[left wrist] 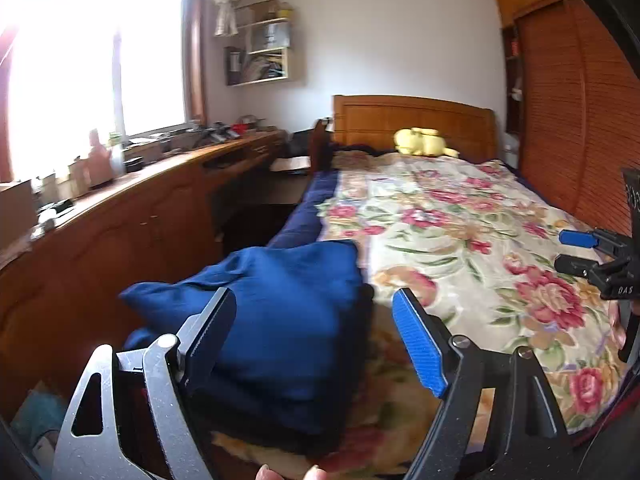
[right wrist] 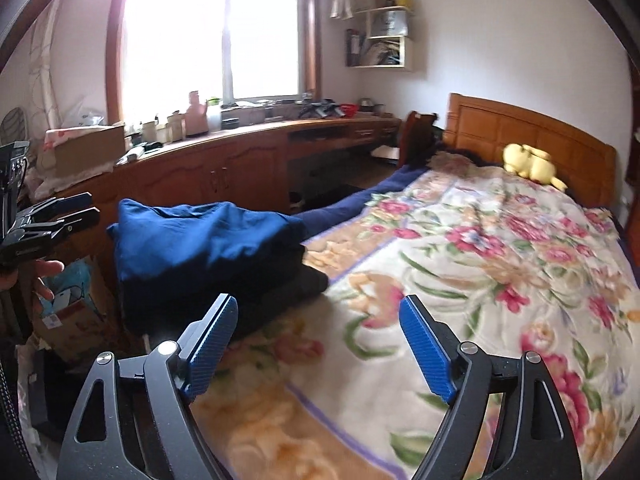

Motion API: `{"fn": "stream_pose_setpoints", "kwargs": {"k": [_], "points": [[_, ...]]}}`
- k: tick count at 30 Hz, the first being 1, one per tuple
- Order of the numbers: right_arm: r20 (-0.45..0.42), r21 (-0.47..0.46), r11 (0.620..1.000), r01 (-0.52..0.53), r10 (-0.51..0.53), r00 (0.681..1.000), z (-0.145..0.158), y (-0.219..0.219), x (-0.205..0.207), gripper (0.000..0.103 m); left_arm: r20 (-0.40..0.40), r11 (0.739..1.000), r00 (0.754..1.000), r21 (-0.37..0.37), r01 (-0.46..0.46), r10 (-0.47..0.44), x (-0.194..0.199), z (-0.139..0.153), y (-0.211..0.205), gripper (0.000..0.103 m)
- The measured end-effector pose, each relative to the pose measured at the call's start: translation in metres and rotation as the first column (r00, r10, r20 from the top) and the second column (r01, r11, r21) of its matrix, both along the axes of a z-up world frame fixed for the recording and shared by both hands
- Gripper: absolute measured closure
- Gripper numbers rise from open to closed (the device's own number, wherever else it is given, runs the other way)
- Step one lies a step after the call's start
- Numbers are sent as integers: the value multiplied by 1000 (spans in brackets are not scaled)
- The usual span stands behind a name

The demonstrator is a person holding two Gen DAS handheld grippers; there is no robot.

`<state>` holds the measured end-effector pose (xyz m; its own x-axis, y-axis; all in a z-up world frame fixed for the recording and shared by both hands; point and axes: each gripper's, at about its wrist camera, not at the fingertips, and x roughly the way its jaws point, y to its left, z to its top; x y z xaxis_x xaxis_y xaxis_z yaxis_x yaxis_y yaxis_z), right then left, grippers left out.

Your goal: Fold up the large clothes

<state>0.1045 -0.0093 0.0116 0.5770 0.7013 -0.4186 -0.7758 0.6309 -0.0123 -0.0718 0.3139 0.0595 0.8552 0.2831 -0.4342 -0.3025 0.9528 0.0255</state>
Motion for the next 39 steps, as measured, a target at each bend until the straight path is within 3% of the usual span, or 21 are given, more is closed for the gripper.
{"fn": "stream_pose_setpoints", "kwargs": {"k": [12, 16, 24, 31, 39], "points": [[-39, 15, 977, 211, -211, 977, -27, -87, -23, 19, -82, 984, 981, -37, 174, -176, 64, -43, -113, 22], [-56, 29, 959, 281, -279, 959, -34, -109, -31, 19, -111, 982, 975, -31, 189, -191, 80, -62, -155, 22], [-95, 41, 915, 402, -397, 913, -46, -144, -45, 19, -122, 950, 948, -140, 278, -295, 104, -96, -229, 22], [-104, 49, 874, 484, -477, 873, -45, -161, -58, 19, -122, 926, 924, -156, 343, -362, 116, -96, -276, 22], [-94, 99, 843, 529, -521, 848, -24, -166, -85, 19, -73, 913, 916, -136, 384, -395, 109, -63, -312, 22]]}}
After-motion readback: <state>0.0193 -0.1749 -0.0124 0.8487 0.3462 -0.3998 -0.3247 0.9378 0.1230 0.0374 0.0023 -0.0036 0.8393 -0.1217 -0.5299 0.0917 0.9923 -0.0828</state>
